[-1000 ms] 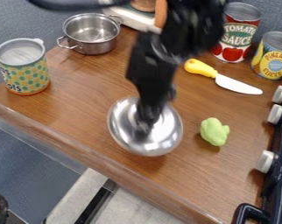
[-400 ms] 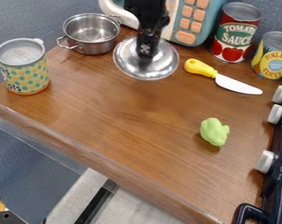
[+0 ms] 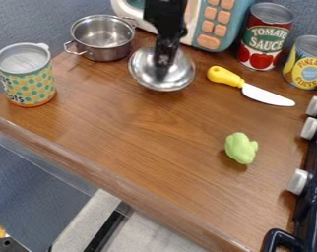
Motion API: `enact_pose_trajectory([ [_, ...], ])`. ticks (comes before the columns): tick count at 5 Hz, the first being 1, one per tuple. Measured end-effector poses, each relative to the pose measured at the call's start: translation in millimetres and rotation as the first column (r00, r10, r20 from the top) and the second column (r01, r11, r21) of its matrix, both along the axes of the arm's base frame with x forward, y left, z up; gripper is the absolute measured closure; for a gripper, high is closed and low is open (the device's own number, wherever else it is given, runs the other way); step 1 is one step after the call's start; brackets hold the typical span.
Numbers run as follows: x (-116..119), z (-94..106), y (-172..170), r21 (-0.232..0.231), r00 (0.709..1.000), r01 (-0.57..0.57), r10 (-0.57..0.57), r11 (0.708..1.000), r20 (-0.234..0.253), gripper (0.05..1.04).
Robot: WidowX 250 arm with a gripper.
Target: Move the lid and put it between the silver pot and the knife
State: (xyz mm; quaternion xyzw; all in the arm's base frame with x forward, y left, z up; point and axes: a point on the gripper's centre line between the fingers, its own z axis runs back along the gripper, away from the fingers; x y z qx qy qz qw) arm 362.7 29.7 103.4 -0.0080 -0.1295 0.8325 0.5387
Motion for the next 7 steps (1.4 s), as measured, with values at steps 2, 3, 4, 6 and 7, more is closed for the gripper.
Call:
enact_pose_trajectory([
  [2,20.8,-25.6,-1.0,-0.040,0.998,0.041,-0.042,0.998,-0.037,0.807],
  [3,29.3,-26.9,2.8,-0.052,0.998,0.047,-0.049,0.998,-0.041,0.762],
  [4,33.2,-26.6,3.4,-0.053,0.997,0.052,-0.055,0.997,-0.058,0.471],
  [6,23.0,-6.5,6.5,-0.048,0.999,0.023,-0.025,0.999,-0.040,0.067],
  [7,16.2,19.8,10.0,-0.025,1.000,0.027,-0.027,0.999,0.001,0.074],
])
